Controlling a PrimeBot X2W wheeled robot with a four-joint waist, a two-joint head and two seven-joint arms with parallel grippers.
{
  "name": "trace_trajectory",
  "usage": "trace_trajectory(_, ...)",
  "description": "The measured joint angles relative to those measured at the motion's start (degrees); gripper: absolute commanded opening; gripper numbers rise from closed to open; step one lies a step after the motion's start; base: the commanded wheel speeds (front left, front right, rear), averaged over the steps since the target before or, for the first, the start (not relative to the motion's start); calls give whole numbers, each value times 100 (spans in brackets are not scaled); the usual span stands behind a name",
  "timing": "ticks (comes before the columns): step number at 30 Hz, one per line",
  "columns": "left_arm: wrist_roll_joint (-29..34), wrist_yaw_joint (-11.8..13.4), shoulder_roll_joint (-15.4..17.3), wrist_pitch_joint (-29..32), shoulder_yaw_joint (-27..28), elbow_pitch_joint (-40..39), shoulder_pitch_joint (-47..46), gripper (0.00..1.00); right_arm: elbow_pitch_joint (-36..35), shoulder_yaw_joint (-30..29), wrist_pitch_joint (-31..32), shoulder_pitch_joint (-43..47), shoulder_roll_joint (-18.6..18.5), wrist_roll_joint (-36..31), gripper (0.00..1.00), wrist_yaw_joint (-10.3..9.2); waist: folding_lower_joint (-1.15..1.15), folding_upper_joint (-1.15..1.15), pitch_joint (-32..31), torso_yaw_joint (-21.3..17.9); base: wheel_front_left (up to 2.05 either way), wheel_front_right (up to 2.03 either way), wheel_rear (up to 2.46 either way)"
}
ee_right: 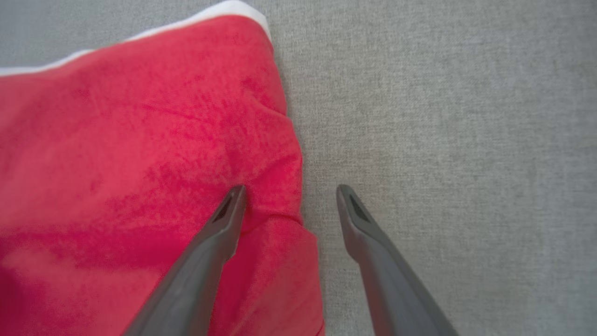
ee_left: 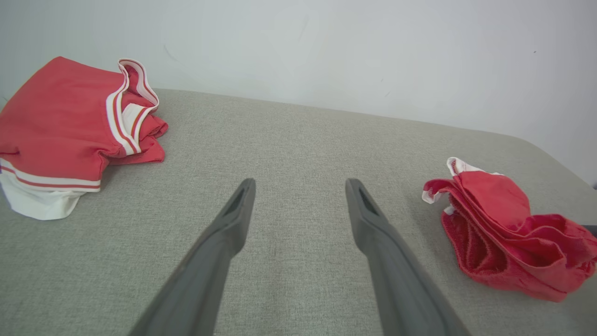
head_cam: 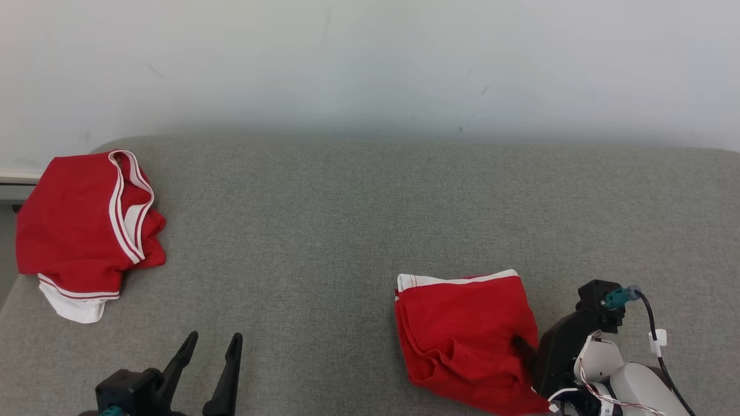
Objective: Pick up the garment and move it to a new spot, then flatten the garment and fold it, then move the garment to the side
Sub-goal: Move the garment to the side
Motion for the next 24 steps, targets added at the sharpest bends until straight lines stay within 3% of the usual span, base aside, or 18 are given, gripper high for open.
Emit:
trace_trajectory(4,0,0,-2,0,0,24,-8,100,229,-136,8,-131,92,274,100,8,0,0,11,29,0,0,0)
trace_trajectory(5,0,0,-2,0,0,29,-10,100,289,-187,9,-168,116,358,95,19,0,0,12,35,0,0,0)
trace_trajectory(7,1,0,-4,0,-4,38,-16,100,414,-269,33,-230,153,506,36,20,0,0,12,47,0,0,0)
trace_trajectory(8,1,-1,-7,0,-9,40,-21,100,477,-289,52,-242,156,538,25,20,0,0,11,53,0,0,0)
trace_trajectory(9,1,-1,-9,0,-13,42,-26,100,538,-299,51,-241,155,541,5,20,0,0,10,60,0,0,0)
trace_trajectory(10,1,-2,-13,0,-18,44,-32,100,601,-310,51,-241,154,541,0,22,0,0,9,66,0,0,0)
trace_trajectory(17,1,-2,-16,0,-13,54,-40,100,689,-255,49,-351,107,563,0,183,-1,0,-10,90,0,0,0)
trace_trajectory(24,1,-2,-16,-1,-14,62,-38,100,428,-46,-145,-819,-424,18,0,271,-1,0,-37,68,0,0,0)
